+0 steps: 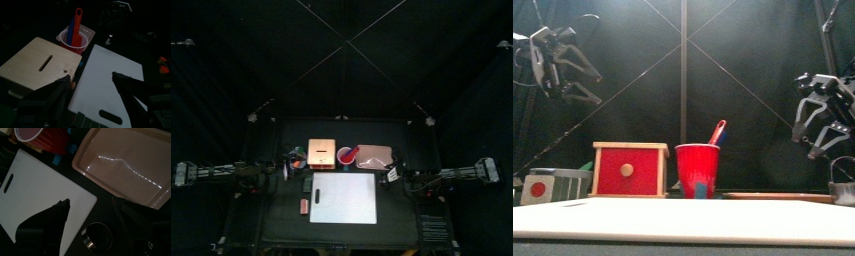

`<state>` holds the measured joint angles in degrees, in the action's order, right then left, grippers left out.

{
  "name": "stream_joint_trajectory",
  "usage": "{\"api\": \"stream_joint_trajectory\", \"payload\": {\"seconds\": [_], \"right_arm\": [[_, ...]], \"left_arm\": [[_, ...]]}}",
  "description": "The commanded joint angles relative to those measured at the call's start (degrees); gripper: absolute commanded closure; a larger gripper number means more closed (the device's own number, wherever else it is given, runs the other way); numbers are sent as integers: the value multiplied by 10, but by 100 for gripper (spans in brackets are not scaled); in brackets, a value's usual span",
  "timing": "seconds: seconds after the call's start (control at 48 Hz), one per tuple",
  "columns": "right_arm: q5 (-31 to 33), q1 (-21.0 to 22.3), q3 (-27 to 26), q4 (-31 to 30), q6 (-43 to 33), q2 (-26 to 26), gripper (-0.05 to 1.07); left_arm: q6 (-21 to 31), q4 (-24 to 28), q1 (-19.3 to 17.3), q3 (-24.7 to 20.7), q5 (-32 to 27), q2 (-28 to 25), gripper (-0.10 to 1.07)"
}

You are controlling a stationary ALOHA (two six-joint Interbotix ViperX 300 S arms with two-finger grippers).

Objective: Put salmon sushi on cutting board

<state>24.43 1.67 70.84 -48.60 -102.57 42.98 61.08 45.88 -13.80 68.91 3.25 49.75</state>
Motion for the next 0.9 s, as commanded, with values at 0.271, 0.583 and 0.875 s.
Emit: {"api": "stream_joint_trajectory", "payload": {"seconds": [0.271, 0.583, 0.875], "right_arm": [[-1, 1, -23, -1, 0, -7, 5], [-1, -3, -32, -5, 1, -11, 5], [-1, -4, -18, -10, 2, -12, 5]], "left_arm": [[-10, -79, 4, -54, -16, -19, 0], [-10, -309, 126, -216, -400, -178, 0], [146, -441, 187, -234, -469, -262, 0]]}}
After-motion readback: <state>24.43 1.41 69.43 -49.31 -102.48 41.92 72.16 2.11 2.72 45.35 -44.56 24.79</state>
